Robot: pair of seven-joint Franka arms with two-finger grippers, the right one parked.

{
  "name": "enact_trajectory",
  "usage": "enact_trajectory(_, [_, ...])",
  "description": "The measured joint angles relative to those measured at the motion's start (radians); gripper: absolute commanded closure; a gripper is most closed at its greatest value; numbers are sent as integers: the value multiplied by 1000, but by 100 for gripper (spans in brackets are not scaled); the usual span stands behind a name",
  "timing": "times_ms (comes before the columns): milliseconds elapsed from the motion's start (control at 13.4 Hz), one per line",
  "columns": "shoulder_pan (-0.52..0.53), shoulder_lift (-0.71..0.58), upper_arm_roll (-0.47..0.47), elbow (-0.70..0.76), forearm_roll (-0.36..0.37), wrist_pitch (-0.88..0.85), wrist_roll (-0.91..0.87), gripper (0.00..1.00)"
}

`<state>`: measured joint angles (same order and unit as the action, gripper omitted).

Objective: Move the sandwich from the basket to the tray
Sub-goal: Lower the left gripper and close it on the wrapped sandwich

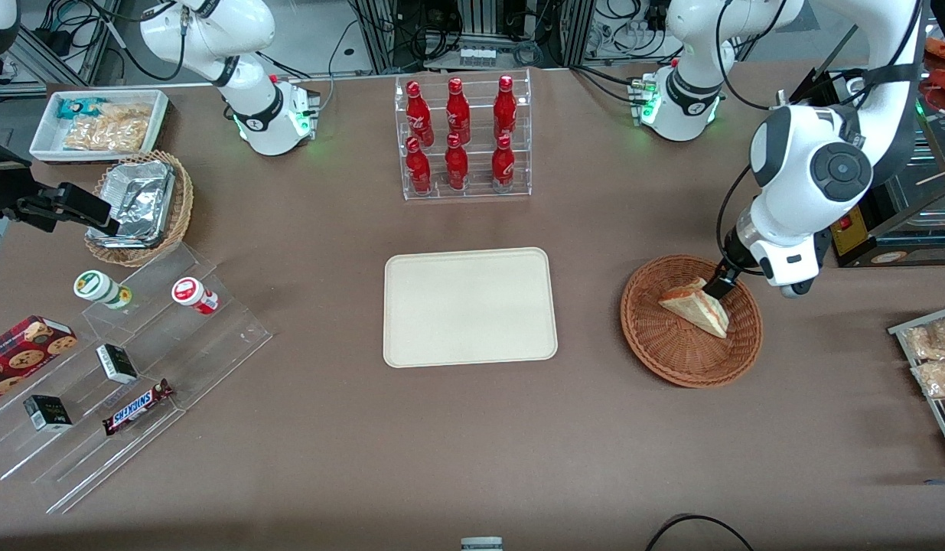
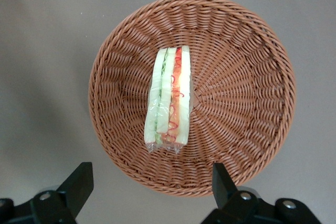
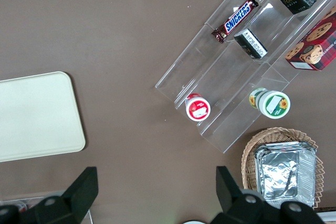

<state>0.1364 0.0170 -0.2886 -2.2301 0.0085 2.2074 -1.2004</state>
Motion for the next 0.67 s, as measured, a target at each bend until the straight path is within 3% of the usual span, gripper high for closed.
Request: enact_trajectory(673, [0,157,3,-14,4,168,-46,0])
